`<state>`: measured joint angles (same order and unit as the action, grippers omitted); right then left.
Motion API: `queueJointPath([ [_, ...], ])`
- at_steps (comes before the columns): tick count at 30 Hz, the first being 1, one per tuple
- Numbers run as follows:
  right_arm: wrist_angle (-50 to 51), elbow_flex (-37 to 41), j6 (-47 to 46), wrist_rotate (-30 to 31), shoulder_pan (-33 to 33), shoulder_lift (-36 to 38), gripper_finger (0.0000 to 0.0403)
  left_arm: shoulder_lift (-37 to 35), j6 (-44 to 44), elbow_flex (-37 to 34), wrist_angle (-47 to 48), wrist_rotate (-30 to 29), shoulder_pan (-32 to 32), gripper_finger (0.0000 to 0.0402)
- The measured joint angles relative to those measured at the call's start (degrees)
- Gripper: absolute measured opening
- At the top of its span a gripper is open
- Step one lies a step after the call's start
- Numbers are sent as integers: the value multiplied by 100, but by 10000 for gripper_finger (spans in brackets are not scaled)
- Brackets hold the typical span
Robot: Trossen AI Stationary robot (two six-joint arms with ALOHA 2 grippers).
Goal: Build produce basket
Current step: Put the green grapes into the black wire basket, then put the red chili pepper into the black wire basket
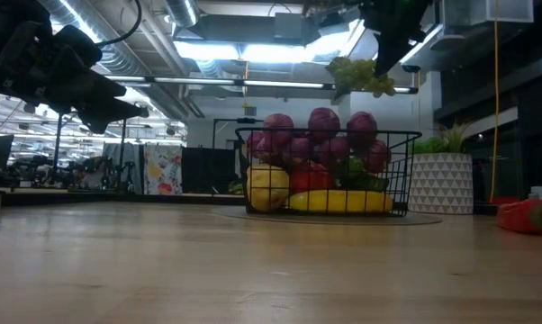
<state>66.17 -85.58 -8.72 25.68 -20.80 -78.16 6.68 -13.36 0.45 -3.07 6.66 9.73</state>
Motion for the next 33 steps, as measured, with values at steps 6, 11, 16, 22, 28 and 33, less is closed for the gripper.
queueJointPath([
  [6,0,0,-2,-45,-4,3,105,0,-1,0,0,0,-2,238],
  [11,2,0,6,-331,-2,3,138,0,2,0,0,0,-2,238],
  [16,3,0,57,-331,-4,5,147,0,-1,0,0,0,-2,238],
  [22,447,0,125,-710,-4,5,145,0,-1,0,0,0,-2,238],
  [28,1709,0,-316,-2125,10,7,145,0,2,0,0,0,0,238],
  [33,2406,30,-806,-2464,420,16,145,0,0,0,0,0,-1,238],
])
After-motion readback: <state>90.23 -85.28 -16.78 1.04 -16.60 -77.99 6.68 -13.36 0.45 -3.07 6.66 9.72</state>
